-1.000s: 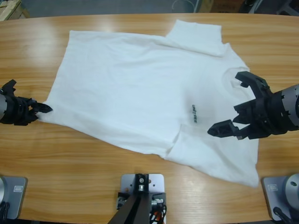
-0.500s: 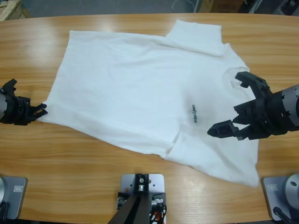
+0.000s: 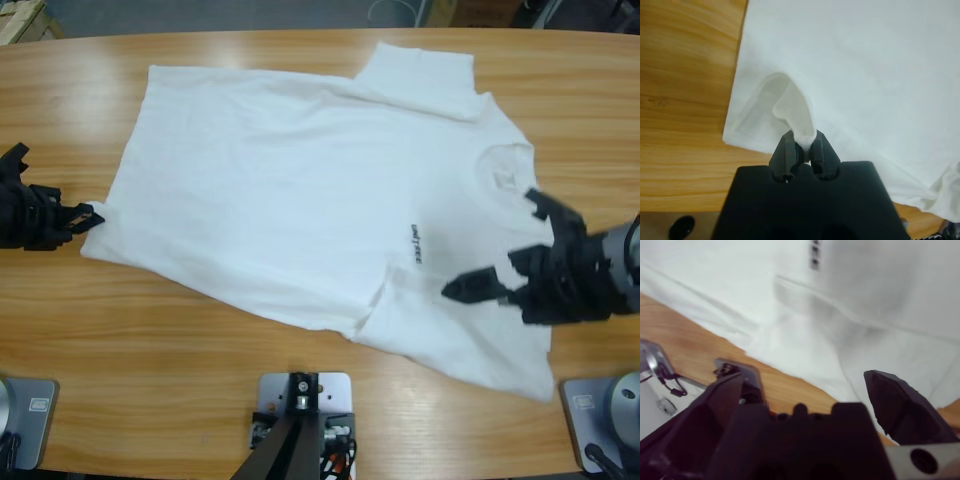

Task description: Fold clothes

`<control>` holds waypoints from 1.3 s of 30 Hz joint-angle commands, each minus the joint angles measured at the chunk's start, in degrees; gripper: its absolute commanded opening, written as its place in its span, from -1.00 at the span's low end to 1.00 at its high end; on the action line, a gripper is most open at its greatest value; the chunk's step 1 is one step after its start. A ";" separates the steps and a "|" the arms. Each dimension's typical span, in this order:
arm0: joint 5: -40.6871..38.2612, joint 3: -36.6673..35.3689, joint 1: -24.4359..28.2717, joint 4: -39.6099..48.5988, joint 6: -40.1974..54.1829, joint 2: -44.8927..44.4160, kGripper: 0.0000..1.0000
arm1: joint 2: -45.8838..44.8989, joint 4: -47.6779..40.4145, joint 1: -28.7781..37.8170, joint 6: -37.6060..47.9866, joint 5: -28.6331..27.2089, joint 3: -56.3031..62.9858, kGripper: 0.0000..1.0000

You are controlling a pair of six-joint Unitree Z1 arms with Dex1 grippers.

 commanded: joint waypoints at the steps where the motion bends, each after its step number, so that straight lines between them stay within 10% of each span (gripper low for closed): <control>1: -0.92 0.53 -0.15 0.16 0.70 -1.34 -1.00 | -6.78 -3.46 0.61 6.99 -1.67 8.84 1.00; 10: -0.83 0.50 -0.15 -0.30 0.77 -0.06 -1.00 | -15.78 3.91 0.61 8.50 -9.88 7.89 0.99; 27: -0.92 -0.03 -0.13 -0.28 0.85 0.34 -1.00 | -9.19 -2.79 0.61 11.19 -5.71 13.32 0.96; 39: -1.18 -0.21 0.31 -0.11 0.94 0.25 -1.00 | -3.14 -4.32 0.61 10.54 -1.23 13.32 0.20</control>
